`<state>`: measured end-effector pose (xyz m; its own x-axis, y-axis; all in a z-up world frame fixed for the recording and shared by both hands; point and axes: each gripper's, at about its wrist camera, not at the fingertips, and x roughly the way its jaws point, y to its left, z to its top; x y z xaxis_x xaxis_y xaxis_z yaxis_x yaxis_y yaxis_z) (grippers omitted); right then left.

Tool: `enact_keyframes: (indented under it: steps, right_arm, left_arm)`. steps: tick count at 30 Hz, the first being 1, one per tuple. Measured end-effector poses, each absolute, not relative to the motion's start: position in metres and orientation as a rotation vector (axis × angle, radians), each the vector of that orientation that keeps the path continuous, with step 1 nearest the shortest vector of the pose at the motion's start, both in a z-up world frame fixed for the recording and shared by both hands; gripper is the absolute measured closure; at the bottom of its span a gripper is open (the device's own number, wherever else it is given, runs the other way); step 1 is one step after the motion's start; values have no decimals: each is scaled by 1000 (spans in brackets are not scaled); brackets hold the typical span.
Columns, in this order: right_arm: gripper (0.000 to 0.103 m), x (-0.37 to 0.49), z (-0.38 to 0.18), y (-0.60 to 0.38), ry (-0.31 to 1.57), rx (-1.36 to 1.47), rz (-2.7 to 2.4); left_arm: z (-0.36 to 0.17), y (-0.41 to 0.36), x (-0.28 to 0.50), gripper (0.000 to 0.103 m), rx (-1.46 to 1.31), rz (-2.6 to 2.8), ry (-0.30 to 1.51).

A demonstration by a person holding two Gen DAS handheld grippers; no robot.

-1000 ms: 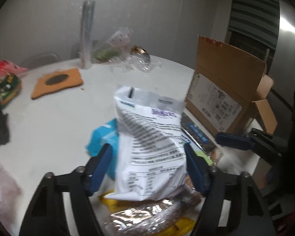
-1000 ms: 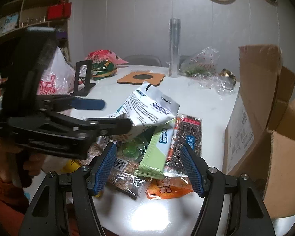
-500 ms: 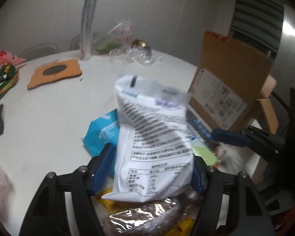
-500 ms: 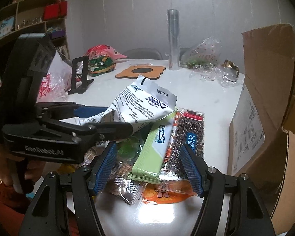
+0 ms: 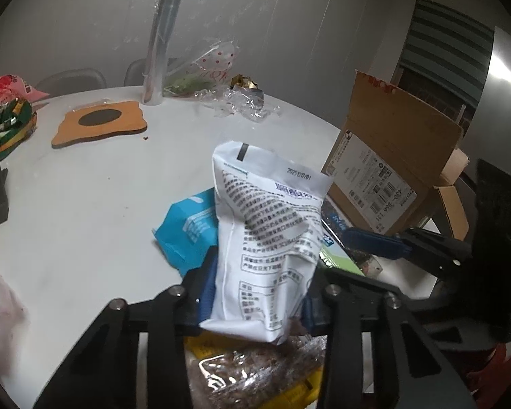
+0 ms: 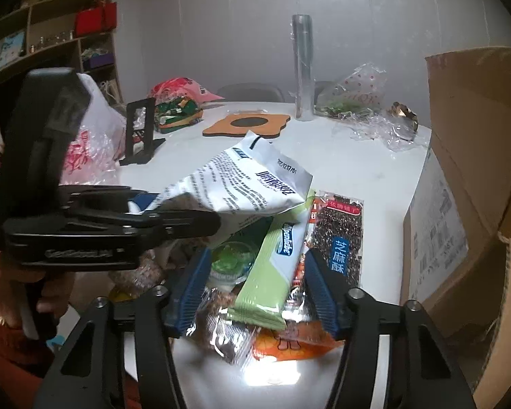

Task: Organize snacks
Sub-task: 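Grasp the white printed snack bag with the left tool while the right tool grasps the green wafer bar, then lift the white bag with the left tool while the right tool lifts the green bar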

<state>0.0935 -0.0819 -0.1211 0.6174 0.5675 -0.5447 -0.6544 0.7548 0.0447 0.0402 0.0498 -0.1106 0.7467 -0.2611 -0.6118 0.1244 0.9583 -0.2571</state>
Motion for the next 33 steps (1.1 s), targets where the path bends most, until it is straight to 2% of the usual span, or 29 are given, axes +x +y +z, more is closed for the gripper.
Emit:
enact_keyframes:
  steps: [4, 14, 16, 27, 31, 33]
  right_arm:
    - [63, 101, -125, -74, 594, -164, 661]
    - [64, 118, -133, -57, 632, -221, 568]
    - [75, 118, -133, -56, 626, -232, 546]
    - [76, 120, -133, -62, 628, -204, 553]
    - [76, 120, -133, -61, 625, -208, 558]
    - [76, 119, -133, -61, 625, -207, 562]
  left_arm:
    - [-109, 54, 34, 71, -218, -223, 678]
    - [-109, 64, 28, 70, -211, -238, 668]
    - [-109, 64, 30, 65, -216, -247, 678]
    - [-114, 57, 54, 54, -209, -271, 739]
    - [-117, 53, 60, 53, -191, -260, 758]
    - [-117, 54, 61, 59, -181, -252, 758]
